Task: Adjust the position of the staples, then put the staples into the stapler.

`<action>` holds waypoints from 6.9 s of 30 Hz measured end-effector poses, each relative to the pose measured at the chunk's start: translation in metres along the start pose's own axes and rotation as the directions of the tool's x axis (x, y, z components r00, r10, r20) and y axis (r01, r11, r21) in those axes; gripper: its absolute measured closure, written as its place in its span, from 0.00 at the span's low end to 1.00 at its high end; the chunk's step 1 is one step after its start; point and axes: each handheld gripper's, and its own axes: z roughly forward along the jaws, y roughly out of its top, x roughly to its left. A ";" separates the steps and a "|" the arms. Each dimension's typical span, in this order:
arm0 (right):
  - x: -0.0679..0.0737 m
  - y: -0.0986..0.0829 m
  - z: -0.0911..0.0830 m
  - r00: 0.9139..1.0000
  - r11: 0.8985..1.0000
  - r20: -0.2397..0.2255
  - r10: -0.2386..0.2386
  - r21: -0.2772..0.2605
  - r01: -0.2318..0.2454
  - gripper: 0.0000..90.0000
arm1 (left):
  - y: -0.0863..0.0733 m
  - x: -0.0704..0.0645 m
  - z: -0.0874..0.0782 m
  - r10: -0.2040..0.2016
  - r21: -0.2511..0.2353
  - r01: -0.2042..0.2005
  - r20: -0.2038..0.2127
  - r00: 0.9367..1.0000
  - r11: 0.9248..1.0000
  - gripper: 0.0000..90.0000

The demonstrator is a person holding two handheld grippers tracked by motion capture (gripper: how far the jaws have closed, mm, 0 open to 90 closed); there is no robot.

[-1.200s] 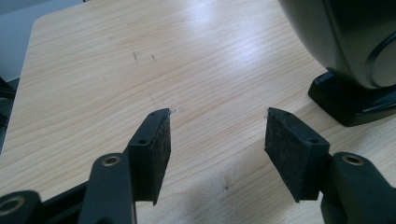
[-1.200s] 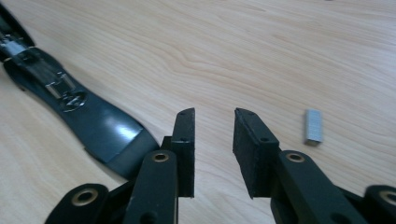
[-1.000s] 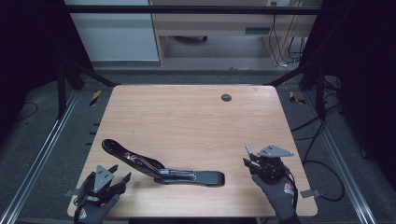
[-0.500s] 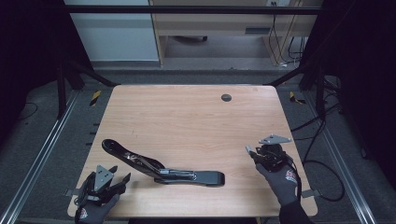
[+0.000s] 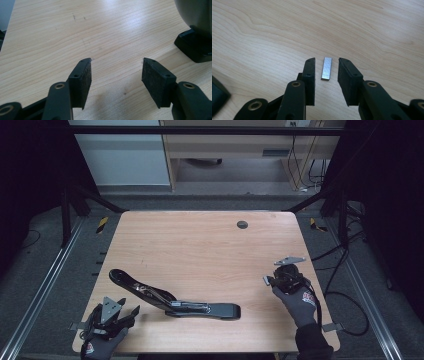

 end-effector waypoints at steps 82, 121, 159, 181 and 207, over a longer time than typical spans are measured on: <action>0.028 -0.030 0.009 0.958 0.958 -0.214 -0.191 0.172 0.229 0.87 | -0.002 -0.004 0.006 0.018 0.057 -0.020 0.025 1.000 0.998 0.43; 0.036 -0.026 0.014 0.956 0.916 -0.192 -0.222 0.294 0.272 0.81 | -0.003 -0.003 0.010 0.007 0.063 -0.010 0.042 0.999 0.998 0.43; 0.043 -0.004 -0.017 0.924 0.944 -0.270 -0.270 0.114 0.309 0.87 | -0.002 -0.004 0.010 0.011 0.067 -0.013 0.038 0.999 0.998 0.43; 0.058 0.031 -0.028 0.834 0.899 -0.357 -0.421 -0.040 0.437 0.87 | -0.001 -0.003 0.012 -0.009 0.073 0.005 0.055 0.998 0.997 0.43; 0.086 0.060 -0.014 0.694 0.803 -0.469 -0.546 -0.059 0.593 0.87 | -0.002 -0.003 0.012 -0.004 0.068 0.000 0.066 0.998 0.998 0.43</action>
